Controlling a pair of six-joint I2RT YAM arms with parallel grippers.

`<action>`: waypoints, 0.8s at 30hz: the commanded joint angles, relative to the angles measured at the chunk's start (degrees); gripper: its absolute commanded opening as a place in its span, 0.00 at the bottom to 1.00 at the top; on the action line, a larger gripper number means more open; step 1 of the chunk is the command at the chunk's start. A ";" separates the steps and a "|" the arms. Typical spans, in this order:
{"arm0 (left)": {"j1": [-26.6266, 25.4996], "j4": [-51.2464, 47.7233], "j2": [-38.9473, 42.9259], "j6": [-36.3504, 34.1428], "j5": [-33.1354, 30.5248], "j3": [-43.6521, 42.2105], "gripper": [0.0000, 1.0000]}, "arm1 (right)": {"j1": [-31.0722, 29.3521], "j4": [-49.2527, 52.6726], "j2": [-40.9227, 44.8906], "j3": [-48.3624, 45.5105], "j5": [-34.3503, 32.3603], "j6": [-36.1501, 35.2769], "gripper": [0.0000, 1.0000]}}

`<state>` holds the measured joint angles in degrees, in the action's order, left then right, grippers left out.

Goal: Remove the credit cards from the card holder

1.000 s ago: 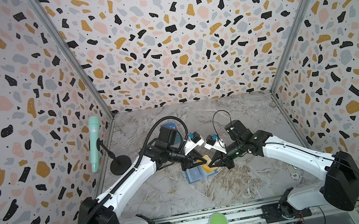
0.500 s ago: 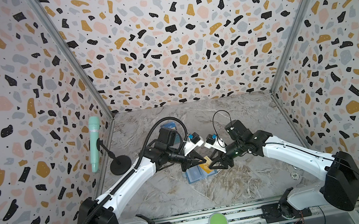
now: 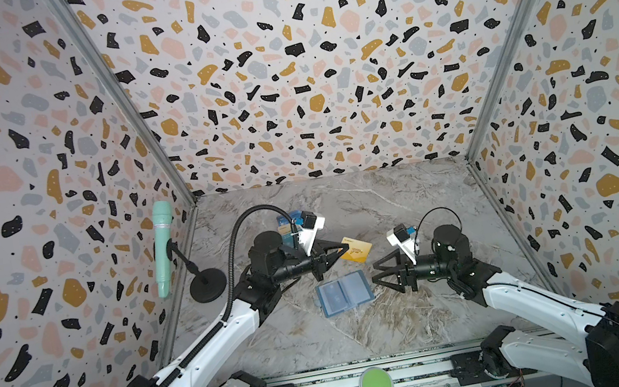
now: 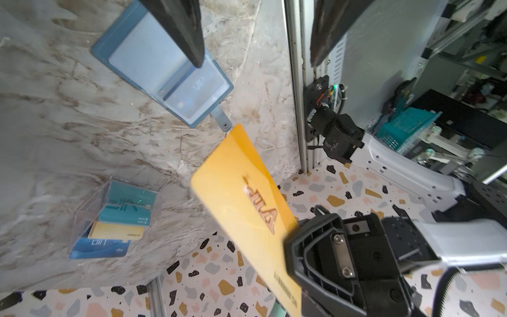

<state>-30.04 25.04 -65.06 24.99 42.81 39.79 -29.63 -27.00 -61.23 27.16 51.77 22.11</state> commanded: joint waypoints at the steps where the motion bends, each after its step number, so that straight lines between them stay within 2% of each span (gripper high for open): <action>1: 0.24 21.94 0.25 14.45 -4.22 -3.79 0.00 | 0.00 -19.88 -1.51 -0.54 0.16 9.47 0.52; 4: 0.22 27.32 -0.42 18.07 -4.39 -6.03 0.00 | -0.04 -27.49 -5.00 -0.36 0.38 13.23 0.51; 8: 0.24 29.49 0.73 19.01 -6.29 -8.29 0.00 | -0.39 -36.56 -9.88 0.89 0.83 18.01 0.48; 16: 0.25 30.25 5.93 18.95 -11.08 -12.68 0.00 | -2.99 -45.20 -16.02 2.27 0.47 21.51 0.36; 24: 0.23 32.99 6.83 21.18 -11.71 -15.34 0.00 | -4.76 -48.57 -17.97 4.39 0.90 22.83 0.35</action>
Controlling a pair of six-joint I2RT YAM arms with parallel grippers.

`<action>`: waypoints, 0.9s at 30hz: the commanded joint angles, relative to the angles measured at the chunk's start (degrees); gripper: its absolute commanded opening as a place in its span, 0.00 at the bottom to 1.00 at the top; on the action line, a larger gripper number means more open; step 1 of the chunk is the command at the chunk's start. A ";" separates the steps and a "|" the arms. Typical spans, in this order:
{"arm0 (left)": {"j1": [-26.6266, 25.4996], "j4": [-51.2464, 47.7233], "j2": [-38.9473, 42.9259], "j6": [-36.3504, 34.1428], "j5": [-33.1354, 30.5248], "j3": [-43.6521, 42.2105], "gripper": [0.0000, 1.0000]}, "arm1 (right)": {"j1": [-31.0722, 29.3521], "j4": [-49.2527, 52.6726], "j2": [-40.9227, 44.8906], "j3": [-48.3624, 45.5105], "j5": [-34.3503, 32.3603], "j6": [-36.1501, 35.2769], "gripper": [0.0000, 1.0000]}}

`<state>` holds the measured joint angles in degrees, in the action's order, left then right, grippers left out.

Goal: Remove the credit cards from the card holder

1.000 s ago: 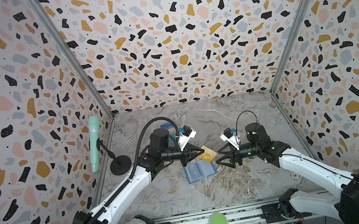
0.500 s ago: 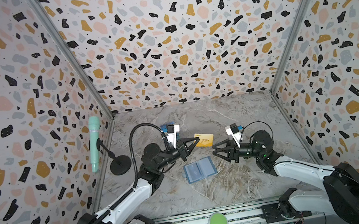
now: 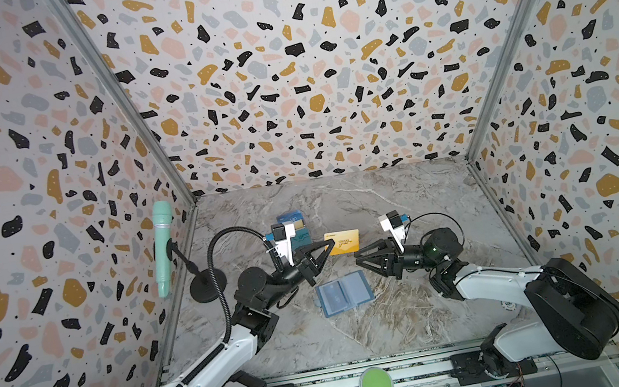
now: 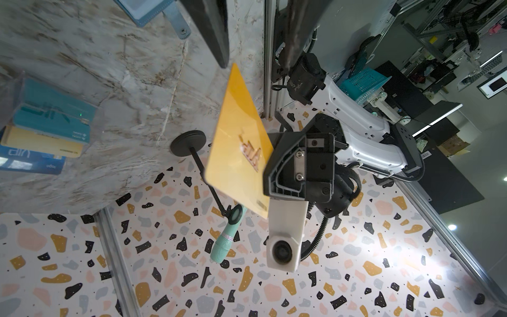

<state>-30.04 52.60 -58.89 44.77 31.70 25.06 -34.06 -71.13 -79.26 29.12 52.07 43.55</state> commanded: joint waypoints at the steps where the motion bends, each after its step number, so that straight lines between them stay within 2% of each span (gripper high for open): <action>1: 0.23 5.74 0.87 1.61 -0.63 -0.99 0.00 | -0.32 -4.45 -0.16 2.64 0.45 1.62 0.36; 4: 0.27 6.00 1.39 1.94 -0.85 -2.01 0.00 | -0.33 -6.69 -1.40 3.70 0.58 2.81 0.36; 14: 0.25 6.36 3.61 2.18 -1.47 -3.94 0.00 | -0.49 -16.64 -6.47 4.66 0.93 9.58 0.19; 24: 0.25 6.40 3.65 1.73 -1.00 -4.33 0.00 | -1.12 -21.33 -10.09 6.07 2.40 13.19 0.04; 27: 0.25 4.64 3.44 1.18 0.55 -4.02 0.07 | -0.42 -20.37 -9.96 6.30 3.65 13.55 0.00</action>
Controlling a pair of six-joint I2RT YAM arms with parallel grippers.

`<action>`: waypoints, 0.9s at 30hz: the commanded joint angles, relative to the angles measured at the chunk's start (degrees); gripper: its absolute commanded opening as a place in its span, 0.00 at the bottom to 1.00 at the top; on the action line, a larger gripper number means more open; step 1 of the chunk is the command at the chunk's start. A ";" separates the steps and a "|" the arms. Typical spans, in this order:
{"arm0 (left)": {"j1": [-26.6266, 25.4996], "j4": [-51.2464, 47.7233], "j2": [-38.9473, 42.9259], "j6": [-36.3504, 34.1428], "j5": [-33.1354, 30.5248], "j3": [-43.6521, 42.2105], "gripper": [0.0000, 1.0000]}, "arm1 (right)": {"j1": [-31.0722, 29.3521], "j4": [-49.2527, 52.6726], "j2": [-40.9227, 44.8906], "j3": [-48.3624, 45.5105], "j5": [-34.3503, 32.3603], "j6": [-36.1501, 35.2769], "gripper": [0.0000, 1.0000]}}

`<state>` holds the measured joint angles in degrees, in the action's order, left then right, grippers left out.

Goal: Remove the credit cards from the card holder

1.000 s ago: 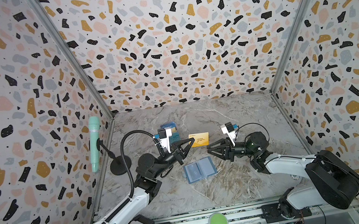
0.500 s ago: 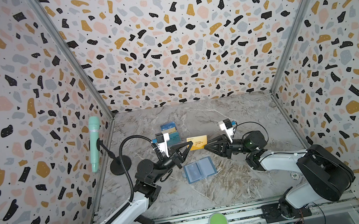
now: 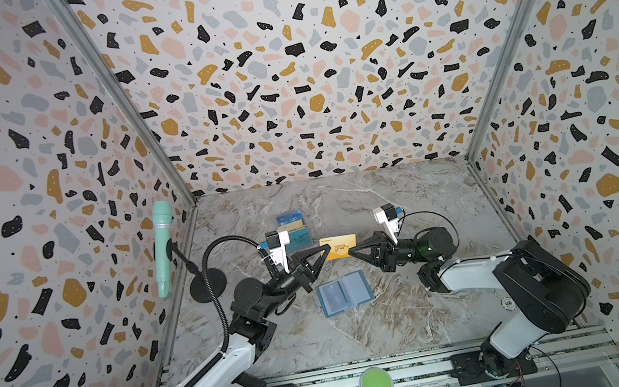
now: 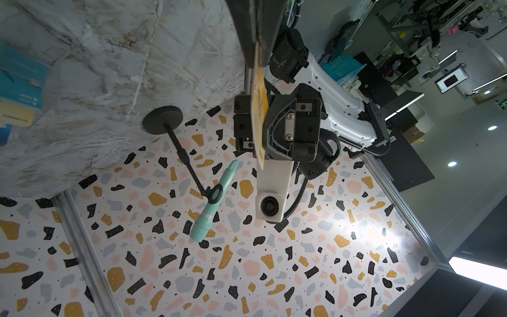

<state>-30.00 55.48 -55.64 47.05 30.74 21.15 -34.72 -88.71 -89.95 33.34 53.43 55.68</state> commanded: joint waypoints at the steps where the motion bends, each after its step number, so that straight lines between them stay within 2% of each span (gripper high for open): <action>1: 0.20 0.09 0.44 -1.76 1.93 0.20 0.14 | 0.81 -2.29 1.06 2.01 3.08 1.54 0.00; 3: 0.20 -4.29 1.36 -3.98 1.98 1.04 0.30 | 2.15 -0.54 2.28 1.52 4.82 1.48 0.00; 4: 0.20 -6.44 1.97 -5.34 2.16 1.49 0.35 | 2.77 0.89 3.21 1.15 6.08 0.97 0.00; 6: 0.20 -10.69 3.04 -8.26 2.20 2.41 0.40 | 3.99 6.70 5.19 0.89 9.59 -1.69 0.00; 8: 0.18 -17.86 3.84 -12.59 1.79 4.48 0.42 | 4.59 18.14 7.99 1.32 12.47 -7.60 0.00; 10: 0.20 -29.55 4.11 -19.59 -0.36 8.25 0.43 | 4.59 34.59 12.07 2.69 12.75 -18.09 0.00; 13: 0.29 -46.91 3.37 -30.81 -5.42 15.25 0.44 | 4.45 61.93 16.93 6.93 8.63 -36.48 0.00; 16: 0.29 -55.44 1.92 -38.06 -5.13 21.10 0.44 | 4.53 80.14 18.29 11.76 4.50 -49.06 0.00; 20: 0.29 -61.65 0.26 -46.78 1.71 25.76 0.44 | 4.53 89.73 18.93 14.54 4.23 -56.29 0.00; 24: 0.29 -68.87 -1.59 -56.06 11.82 28.81 0.44 | 4.46 93.71 19.90 15.43 2.81 -59.92 0.00; 27: 0.29 -73.98 -2.59 -62.12 15.77 30.36 0.43 | 4.06 95.45 20.18 15.59 2.72 -62.14 0.00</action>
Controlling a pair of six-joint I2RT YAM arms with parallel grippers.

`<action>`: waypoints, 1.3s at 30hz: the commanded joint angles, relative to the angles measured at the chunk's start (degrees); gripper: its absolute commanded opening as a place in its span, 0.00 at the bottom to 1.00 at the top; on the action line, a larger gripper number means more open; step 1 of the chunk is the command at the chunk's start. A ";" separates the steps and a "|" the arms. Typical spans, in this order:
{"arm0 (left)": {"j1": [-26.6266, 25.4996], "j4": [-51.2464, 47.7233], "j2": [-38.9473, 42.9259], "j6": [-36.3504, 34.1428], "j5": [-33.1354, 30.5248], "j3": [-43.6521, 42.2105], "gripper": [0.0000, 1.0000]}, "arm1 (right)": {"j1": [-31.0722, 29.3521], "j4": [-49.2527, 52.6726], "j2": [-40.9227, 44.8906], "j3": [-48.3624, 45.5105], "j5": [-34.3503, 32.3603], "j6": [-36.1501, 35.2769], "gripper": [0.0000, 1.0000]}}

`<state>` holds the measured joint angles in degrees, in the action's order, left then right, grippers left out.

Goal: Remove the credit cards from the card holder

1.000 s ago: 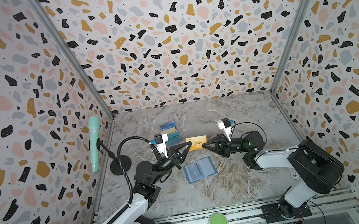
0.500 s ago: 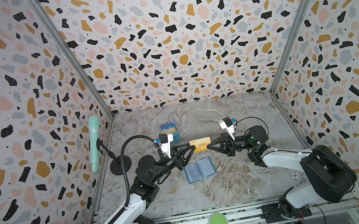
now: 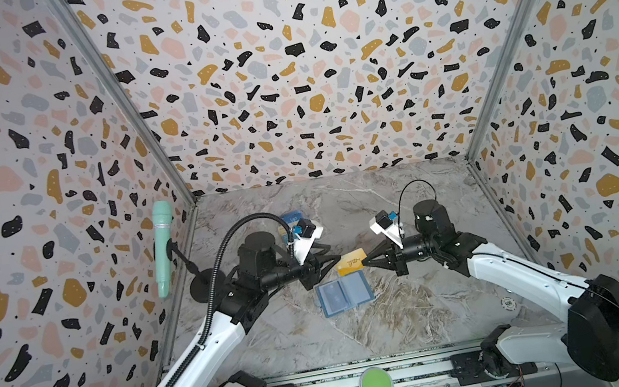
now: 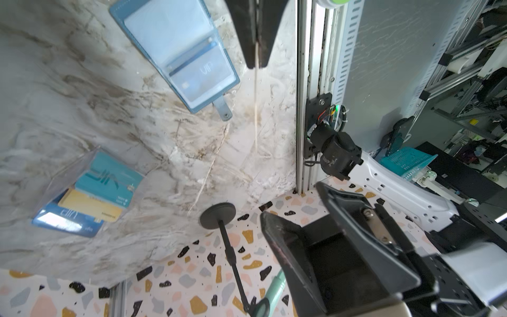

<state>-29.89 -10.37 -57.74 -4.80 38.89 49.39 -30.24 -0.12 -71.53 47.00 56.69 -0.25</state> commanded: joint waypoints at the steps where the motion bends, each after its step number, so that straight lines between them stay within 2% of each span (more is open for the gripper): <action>1: 0.18 -9.45 -0.77 -11.74 8.08 2.48 0.42 | -0.81 7.56 1.61 2.10 -0.22 -7.26 0.00; 9: 0.18 -17.71 -4.50 -19.43 8.24 4.17 0.41 | -5.22 12.11 0.16 4.02 -1.11 -12.80 0.00; 15: 0.18 -23.72 -7.71 -23.68 8.44 6.15 0.38 | -6.75 12.67 -0.02 4.05 -1.87 -13.86 0.00; 23: 0.18 -30.52 -11.87 -31.02 13.96 8.56 0.25 | -8.65 11.97 -2.86 4.76 -3.66 -14.87 0.00; 27: 0.18 -32.61 -13.64 -32.95 13.83 8.80 0.23 | -8.70 9.76 -3.18 4.19 -3.68 -13.87 0.00; 39: 0.17 -34.91 -16.17 -36.45 13.75 9.12 0.05 | -9.13 6.68 -4.03 3.26 -4.04 -11.98 0.00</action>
<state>-29.58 -42.46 -73.87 -39.27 50.70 57.08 -39.35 8.95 -75.40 49.23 53.25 -12.99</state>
